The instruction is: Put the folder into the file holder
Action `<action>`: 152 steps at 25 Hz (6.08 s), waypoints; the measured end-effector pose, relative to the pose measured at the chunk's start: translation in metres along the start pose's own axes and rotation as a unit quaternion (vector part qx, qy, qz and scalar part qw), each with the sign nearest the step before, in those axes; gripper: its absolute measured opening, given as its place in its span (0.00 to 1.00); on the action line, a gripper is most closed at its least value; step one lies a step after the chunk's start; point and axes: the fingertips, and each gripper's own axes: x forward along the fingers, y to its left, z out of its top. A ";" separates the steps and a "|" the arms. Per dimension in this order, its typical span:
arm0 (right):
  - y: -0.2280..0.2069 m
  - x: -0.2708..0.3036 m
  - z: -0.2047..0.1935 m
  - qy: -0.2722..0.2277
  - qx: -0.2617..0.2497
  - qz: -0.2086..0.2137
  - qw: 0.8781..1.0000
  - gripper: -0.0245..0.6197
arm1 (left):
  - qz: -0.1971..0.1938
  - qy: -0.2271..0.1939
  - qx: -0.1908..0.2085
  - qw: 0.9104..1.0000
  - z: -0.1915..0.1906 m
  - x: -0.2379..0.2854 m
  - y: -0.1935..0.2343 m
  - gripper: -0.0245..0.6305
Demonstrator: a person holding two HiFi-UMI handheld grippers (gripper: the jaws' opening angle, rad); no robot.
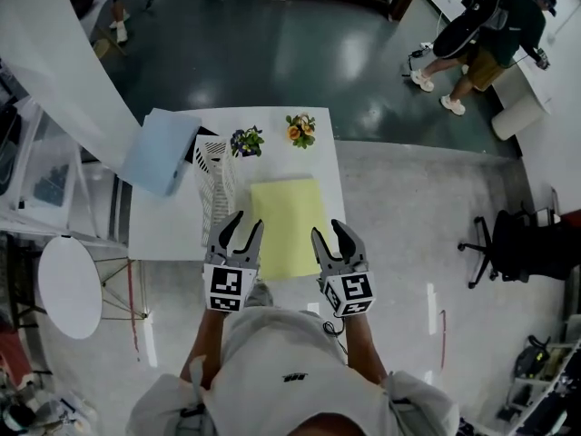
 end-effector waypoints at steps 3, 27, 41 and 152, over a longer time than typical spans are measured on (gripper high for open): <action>-0.003 0.017 -0.001 0.010 0.002 -0.009 1.000 0.32 | -0.014 0.009 -0.004 1.000 -0.004 0.016 0.009 0.31; -0.068 0.090 -0.090 0.137 0.040 -0.031 0.989 0.32 | -0.065 0.151 -0.088 0.982 -0.110 0.100 0.008 0.41; -0.099 0.134 -0.174 0.234 0.056 0.044 0.970 0.42 | -0.007 0.251 -0.170 0.953 -0.198 0.152 0.006 0.61; -0.119 0.113 -0.066 -0.062 0.093 0.073 0.991 0.56 | -0.196 0.033 0.094 0.975 -0.034 0.160 -0.005 0.70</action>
